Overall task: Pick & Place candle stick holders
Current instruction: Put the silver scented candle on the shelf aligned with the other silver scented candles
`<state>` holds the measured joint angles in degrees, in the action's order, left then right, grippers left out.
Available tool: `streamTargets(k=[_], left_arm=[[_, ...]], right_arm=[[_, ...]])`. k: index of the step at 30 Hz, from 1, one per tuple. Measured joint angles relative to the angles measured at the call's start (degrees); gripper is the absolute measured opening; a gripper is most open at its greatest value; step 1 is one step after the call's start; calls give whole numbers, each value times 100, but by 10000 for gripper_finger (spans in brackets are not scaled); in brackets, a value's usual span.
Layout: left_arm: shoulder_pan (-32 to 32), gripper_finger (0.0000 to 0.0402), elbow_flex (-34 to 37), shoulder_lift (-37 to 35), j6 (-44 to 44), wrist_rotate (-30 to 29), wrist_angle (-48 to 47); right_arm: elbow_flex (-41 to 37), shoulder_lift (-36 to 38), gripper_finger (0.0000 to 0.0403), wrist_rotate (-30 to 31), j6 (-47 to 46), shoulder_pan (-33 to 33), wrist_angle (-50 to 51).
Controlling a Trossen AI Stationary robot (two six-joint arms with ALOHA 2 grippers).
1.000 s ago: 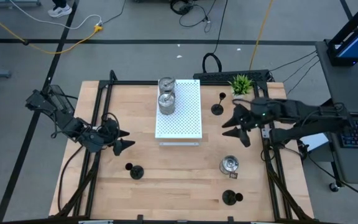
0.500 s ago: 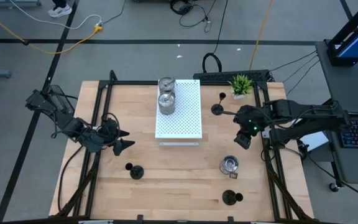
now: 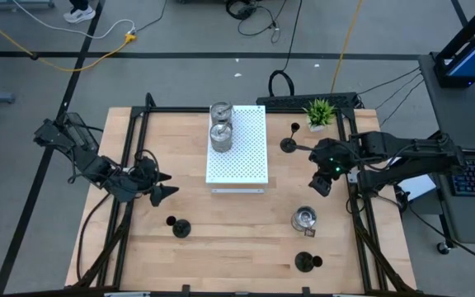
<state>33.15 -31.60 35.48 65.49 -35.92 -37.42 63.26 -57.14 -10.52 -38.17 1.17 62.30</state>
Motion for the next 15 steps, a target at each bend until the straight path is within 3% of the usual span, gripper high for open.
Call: streamTargets(k=[5, 15], left_arm=[[0, 351, -2, 1, -24, -1, -12], [0, 351, -2, 0, -44, -2, -18]], right_arm=[[0, 0, 195, 3, 111, 0, -69], [0, 0, 280, 17, 259, 0, -81]])
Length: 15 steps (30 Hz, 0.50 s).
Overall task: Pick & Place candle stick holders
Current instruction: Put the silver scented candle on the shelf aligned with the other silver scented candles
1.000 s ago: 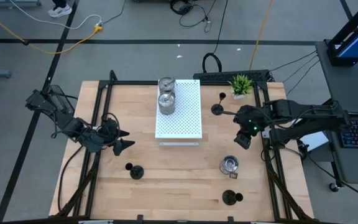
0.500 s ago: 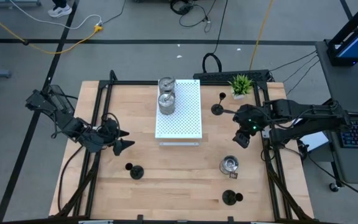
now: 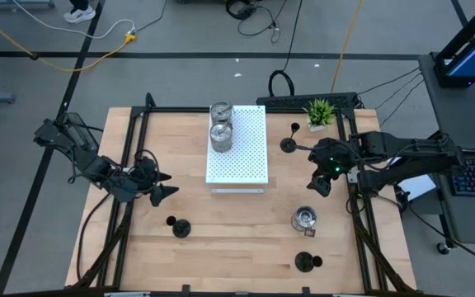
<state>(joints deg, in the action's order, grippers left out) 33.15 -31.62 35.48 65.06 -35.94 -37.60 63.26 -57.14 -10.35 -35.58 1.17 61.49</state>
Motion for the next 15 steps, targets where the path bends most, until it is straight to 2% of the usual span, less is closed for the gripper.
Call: streamTargets(k=[5, 15], left_arm=[[0, 351, 0, 0, 0, 0, -4], [0, 351, -4, 1, -44, -10, -13]], right_arm=[[0, 2, 299, -31, -253, 0, 0], [-2, 2, 289, -11, -384, -2, -89]])
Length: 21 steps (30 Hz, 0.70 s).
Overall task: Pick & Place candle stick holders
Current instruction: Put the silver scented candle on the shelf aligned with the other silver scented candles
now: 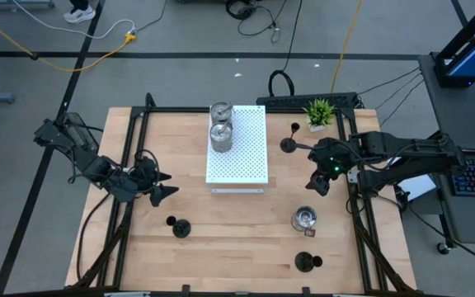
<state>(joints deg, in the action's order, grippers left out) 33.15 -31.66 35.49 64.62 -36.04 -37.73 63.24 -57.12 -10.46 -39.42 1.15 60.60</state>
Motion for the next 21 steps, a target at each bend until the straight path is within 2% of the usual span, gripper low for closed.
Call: streamTargets(k=[13, 21], left_arm=[[0, 351, 0, -1, 0, 0, -22], [0, 351, 0, 1, -2, 1, -22]], right_arm=[[0, 0, 305, -7, -47, 0, -634], [0, -2, 372, -9, -46, 0, -634]])
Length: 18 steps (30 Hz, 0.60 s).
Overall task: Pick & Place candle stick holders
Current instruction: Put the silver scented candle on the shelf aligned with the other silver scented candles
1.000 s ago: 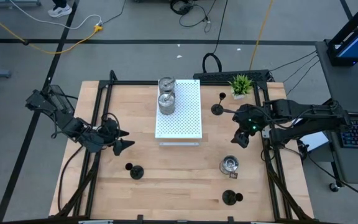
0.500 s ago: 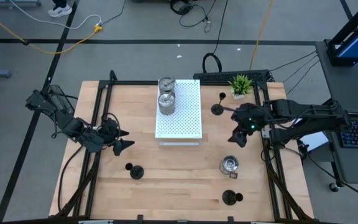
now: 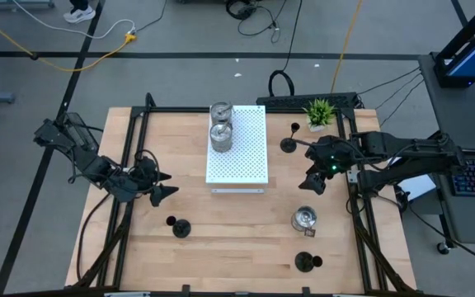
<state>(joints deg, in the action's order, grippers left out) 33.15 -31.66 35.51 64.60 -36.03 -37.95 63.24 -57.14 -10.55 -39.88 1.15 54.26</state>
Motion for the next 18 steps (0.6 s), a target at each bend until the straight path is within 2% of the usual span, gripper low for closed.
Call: streamTargets(k=[3, 18], left_arm=[[0, 351, 0, -1, 0, -1, 0], [0, 351, 0, -1, -137, -3, 4]], right_arm=[[0, 2, 395, 0, 0, 0, 0], [-2, 2, 395, 151, 154, -2, -94]])
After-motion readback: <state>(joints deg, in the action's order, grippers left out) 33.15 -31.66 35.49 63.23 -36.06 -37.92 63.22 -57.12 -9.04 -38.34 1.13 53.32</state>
